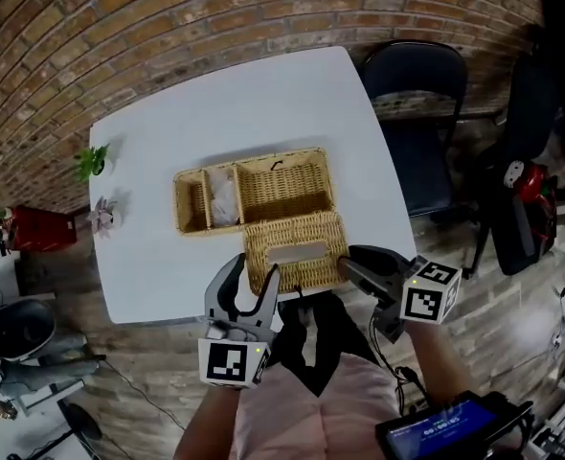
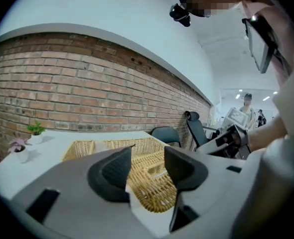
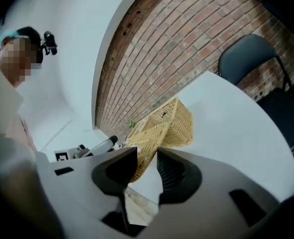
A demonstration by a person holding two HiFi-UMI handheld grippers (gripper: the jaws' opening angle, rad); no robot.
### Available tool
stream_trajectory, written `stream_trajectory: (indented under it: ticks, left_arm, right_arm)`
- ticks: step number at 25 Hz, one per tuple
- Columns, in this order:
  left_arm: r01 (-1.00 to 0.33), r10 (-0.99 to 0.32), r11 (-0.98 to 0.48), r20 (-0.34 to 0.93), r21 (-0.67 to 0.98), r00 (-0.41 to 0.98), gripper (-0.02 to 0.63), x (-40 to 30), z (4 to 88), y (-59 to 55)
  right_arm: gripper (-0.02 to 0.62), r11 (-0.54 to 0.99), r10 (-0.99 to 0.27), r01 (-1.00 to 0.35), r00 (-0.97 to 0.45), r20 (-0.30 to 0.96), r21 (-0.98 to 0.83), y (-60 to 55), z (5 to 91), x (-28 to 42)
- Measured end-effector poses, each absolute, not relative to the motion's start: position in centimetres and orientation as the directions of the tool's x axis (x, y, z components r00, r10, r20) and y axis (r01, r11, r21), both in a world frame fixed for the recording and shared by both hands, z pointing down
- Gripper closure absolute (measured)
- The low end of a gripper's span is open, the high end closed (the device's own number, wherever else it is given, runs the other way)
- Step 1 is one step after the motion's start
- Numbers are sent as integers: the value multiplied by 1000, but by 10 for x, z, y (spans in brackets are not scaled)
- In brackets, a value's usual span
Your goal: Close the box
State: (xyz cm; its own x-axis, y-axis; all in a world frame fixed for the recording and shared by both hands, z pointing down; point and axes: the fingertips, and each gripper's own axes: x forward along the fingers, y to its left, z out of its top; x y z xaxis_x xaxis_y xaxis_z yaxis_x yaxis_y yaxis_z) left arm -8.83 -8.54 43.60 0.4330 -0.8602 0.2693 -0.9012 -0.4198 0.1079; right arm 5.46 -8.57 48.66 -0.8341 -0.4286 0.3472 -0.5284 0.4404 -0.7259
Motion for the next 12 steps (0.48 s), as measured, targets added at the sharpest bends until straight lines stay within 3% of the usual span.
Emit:
stream_trajectory:
  ticks: [12]
  left_arm:
    - [-893,-890,-448,118,-39,441,393,-114,365,-71]
  right_arm:
    - [462,-2,-489,-302,-831,264,-953,-107,458,62]
